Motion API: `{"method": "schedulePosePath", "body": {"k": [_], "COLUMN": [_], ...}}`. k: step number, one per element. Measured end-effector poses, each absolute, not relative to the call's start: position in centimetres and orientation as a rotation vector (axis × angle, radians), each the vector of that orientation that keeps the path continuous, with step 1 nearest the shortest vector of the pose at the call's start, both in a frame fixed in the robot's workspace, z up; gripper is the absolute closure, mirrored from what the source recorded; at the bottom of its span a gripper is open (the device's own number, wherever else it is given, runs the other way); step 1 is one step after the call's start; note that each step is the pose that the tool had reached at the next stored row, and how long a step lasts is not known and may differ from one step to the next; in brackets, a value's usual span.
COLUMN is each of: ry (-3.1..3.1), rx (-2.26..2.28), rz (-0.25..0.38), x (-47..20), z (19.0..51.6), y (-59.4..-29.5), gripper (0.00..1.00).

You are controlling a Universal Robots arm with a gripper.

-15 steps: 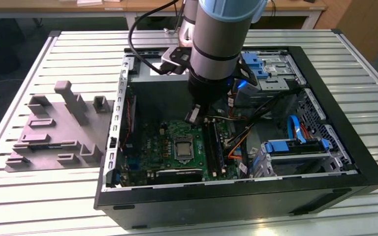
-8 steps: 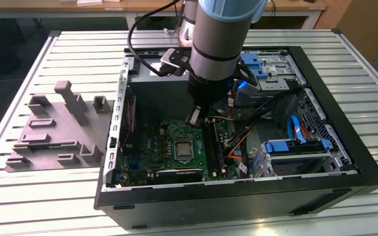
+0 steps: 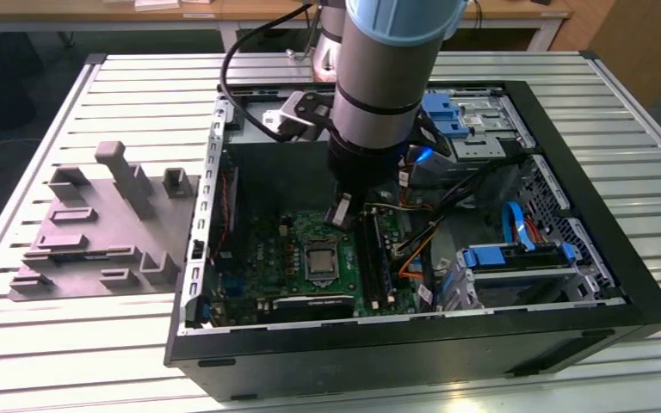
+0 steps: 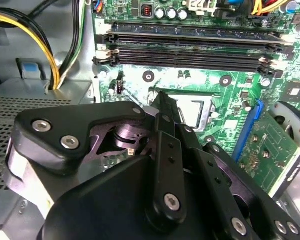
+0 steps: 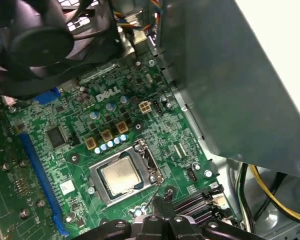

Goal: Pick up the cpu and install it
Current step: 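Install the first cpu locking lever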

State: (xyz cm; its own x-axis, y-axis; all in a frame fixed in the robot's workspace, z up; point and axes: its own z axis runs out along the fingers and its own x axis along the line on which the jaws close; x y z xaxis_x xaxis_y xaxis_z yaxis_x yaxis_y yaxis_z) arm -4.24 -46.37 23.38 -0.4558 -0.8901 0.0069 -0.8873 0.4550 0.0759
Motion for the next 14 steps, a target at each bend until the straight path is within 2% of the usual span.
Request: {"method": "schedulePosePath", "body": {"k": [14], "ry": [-2.581], "rx": [1.704], "rz": [-0.088], "x": [-4.42], "z": [23.25], "y": [-47.34], "gripper": [0.89]}}
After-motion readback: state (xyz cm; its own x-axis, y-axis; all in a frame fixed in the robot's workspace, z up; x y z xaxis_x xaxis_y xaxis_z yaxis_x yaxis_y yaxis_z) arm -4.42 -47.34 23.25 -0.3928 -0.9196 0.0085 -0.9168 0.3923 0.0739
